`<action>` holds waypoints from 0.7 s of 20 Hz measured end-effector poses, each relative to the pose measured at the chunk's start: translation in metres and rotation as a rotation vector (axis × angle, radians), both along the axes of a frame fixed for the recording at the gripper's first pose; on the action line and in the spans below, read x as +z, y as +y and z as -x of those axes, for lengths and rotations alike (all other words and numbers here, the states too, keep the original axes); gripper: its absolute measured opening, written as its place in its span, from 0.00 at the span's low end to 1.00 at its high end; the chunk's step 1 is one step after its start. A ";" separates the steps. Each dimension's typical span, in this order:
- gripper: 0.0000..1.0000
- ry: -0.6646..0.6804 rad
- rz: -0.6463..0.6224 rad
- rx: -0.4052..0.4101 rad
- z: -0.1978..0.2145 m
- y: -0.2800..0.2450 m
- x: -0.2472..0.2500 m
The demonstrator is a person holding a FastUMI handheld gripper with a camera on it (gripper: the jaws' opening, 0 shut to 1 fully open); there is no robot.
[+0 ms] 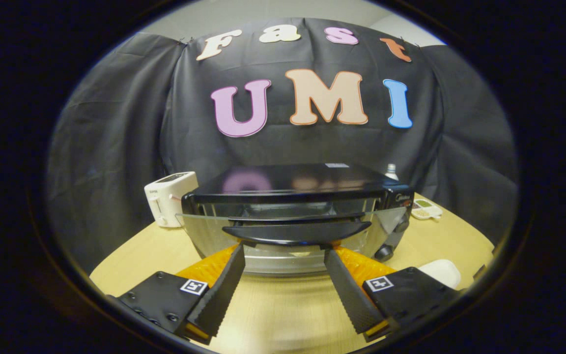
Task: Open the toaster oven, put the food inside, and close the toaster oven door.
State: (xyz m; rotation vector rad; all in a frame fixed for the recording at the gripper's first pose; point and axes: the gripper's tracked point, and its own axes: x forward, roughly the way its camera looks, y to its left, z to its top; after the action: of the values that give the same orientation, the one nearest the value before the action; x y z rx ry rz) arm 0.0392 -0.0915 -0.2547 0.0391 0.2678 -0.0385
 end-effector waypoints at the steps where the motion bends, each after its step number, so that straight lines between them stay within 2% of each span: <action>1: 1.00 -0.004 0.006 -0.001 -0.005 -0.001 0.002; 5: 1.00 -0.006 -0.010 0.004 -0.017 -0.001 0.009; 9: 1.00 0.005 0.012 -0.017 -0.011 -0.006 0.018; 14: 1.00 -0.027 0.019 -0.031 0.000 0.002 0.053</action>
State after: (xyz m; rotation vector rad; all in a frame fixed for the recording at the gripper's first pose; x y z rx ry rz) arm 0.0388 -0.0897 -0.2021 0.0247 0.2394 -0.0717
